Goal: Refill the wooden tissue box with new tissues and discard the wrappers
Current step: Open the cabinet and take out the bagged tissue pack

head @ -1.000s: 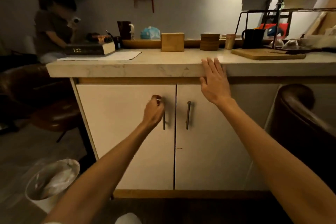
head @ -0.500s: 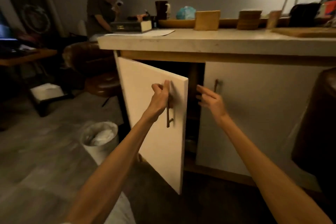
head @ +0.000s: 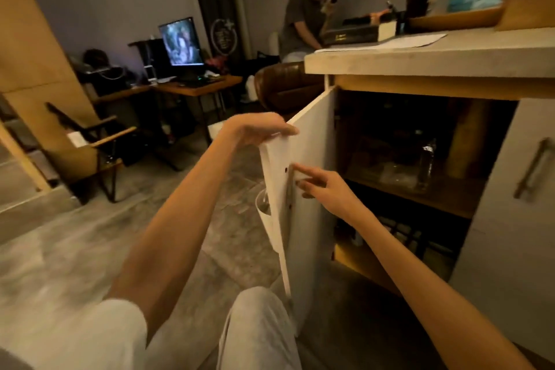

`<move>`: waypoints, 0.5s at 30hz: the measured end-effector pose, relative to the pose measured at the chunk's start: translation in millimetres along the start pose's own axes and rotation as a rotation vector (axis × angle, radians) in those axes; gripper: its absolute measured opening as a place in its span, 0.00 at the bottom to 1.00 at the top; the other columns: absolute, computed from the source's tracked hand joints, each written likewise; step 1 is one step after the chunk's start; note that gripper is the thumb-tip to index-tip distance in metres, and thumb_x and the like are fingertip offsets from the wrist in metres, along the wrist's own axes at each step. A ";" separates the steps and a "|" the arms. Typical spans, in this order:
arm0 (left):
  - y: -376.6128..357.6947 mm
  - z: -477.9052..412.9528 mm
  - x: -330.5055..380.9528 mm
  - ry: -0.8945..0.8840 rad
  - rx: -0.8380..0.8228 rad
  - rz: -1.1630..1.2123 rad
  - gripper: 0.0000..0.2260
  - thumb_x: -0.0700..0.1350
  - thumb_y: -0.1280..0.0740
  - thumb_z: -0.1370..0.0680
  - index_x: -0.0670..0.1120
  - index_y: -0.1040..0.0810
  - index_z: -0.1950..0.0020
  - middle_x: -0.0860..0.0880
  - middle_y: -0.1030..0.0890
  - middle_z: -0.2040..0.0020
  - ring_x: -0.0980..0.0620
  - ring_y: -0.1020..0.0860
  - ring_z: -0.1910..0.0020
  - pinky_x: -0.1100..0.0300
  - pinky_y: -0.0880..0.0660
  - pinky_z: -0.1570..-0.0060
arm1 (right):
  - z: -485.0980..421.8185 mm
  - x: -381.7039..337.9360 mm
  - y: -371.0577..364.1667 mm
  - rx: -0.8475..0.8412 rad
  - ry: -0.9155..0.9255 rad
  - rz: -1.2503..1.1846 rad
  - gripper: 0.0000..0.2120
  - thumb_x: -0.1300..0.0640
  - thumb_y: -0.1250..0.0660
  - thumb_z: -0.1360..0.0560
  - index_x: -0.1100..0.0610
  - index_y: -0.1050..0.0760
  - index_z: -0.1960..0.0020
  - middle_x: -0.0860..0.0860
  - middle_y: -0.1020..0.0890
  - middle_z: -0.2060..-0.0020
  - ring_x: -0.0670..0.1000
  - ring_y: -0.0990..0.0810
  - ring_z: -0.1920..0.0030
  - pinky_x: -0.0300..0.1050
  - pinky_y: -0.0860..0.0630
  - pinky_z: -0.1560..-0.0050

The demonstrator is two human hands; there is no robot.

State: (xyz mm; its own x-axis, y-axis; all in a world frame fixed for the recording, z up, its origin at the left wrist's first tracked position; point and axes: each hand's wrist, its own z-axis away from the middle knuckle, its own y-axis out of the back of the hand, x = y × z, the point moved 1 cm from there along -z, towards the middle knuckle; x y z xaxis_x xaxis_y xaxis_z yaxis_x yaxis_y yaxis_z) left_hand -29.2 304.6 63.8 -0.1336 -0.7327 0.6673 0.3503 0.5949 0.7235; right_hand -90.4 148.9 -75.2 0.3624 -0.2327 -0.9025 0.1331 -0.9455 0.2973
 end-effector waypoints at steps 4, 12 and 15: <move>-8.9 -34.6 15.5 0.041 0.267 -0.697 0.21 0.50 0.32 0.23 0.42 0.29 0.34 0.43 0.23 0.39 0.45 0.23 0.46 0.55 0.28 0.51 | -8.3 30.9 18.5 0.149 -0.033 0.131 0.14 0.64 0.38 0.20 0.52 0.19 0.41 0.49 0.15 0.50 0.45 0.16 0.58 0.49 0.17 0.51; -17.5 -110.6 34.5 0.028 0.440 -0.849 0.24 0.56 0.29 0.26 0.41 0.25 0.38 0.40 0.21 0.42 0.39 0.22 0.44 0.47 0.25 0.45 | 5.0 116.0 118.7 0.235 -0.276 0.471 0.14 0.60 0.38 0.20 0.47 0.18 0.43 0.43 0.15 0.49 0.44 0.17 0.55 0.49 0.18 0.52; -27.7 -137.6 41.4 0.013 0.554 -0.878 0.23 0.56 0.29 0.26 0.39 0.23 0.42 0.39 0.19 0.46 0.38 0.21 0.46 0.48 0.28 0.48 | 9.7 133.0 159.6 0.290 -0.334 0.514 0.13 0.59 0.39 0.19 0.49 0.19 0.40 0.47 0.16 0.45 0.54 0.17 0.48 0.52 0.19 0.47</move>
State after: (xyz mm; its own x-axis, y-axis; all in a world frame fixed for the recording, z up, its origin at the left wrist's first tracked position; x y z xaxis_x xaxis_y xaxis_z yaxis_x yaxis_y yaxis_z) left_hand 83.1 212.3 47.0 -0.1246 -0.9831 -0.1339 -0.3416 -0.0842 0.9361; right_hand -29.9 -35.2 -150.8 0.0027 -0.6826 -0.7308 -0.2496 -0.7082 0.6605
